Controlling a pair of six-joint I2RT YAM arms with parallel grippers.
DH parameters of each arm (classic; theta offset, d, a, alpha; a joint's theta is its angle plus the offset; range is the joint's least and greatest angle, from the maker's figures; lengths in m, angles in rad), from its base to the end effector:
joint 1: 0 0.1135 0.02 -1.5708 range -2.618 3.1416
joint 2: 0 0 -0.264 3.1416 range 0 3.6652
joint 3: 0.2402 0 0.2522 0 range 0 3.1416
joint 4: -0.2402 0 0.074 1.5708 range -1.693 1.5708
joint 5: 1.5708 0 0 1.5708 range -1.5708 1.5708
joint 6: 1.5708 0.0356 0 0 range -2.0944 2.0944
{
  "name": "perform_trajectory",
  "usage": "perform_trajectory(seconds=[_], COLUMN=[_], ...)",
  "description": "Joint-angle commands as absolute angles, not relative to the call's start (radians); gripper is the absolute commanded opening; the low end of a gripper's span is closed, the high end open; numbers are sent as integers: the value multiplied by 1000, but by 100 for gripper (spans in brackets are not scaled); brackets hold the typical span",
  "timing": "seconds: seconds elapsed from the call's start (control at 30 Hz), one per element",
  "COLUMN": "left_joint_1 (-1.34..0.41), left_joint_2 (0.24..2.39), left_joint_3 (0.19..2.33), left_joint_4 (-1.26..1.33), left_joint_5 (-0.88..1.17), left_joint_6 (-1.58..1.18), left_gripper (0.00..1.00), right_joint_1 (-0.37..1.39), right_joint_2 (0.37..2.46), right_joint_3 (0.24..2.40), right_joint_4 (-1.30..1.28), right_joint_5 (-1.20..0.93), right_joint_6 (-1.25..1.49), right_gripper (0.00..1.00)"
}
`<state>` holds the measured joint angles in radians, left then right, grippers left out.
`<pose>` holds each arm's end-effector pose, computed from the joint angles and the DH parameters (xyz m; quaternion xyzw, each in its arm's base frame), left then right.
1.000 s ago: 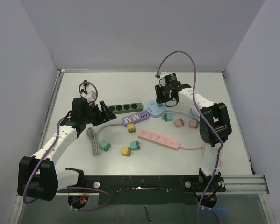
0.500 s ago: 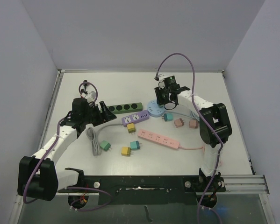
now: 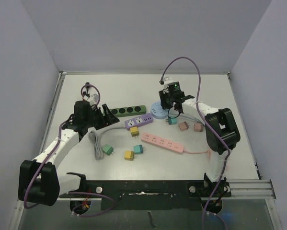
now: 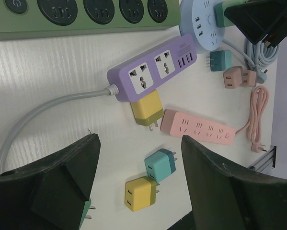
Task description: Insert the plug
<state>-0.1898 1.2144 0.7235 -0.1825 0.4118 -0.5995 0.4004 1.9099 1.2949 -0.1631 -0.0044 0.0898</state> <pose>0.2483 -0.0622 0.2318 -0.0926 0.8816 -0.3333 0.3212 0.3872 0.1641 0.1932 -0.1435 0.9112 0.0956 0.3740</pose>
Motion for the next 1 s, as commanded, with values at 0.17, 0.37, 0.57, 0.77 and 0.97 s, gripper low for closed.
perform_trajectory(seconds=[0.17, 0.37, 0.57, 0.77, 0.97], left_joint_1=[-187, -186, -187, -186, -186], left_joint_2=[1222, 1245, 1257, 1271, 1284], left_joint_3=[728, 742, 748, 760, 759], left_joint_4=[-149, -162, -182, -205, -207], left_joint_5=[393, 393, 377, 363, 365], left_joint_6=[-607, -604, -601, -589, -587], left_gripper=[67, 67, 67, 67, 67], right_joint_1=[388, 374, 379, 387, 378], right_joint_2=[2009, 2056, 2133, 2213, 2133], right_joint_3=[1165, 1187, 1238, 1286, 1303], right_joint_4=[-343, -439, -549, -623, -612], right_joint_5=[44, 82, 111, 88, 103], right_joint_6=[182, 167, 174, 188, 221], right_gripper=[0, 0, 0, 0, 3])
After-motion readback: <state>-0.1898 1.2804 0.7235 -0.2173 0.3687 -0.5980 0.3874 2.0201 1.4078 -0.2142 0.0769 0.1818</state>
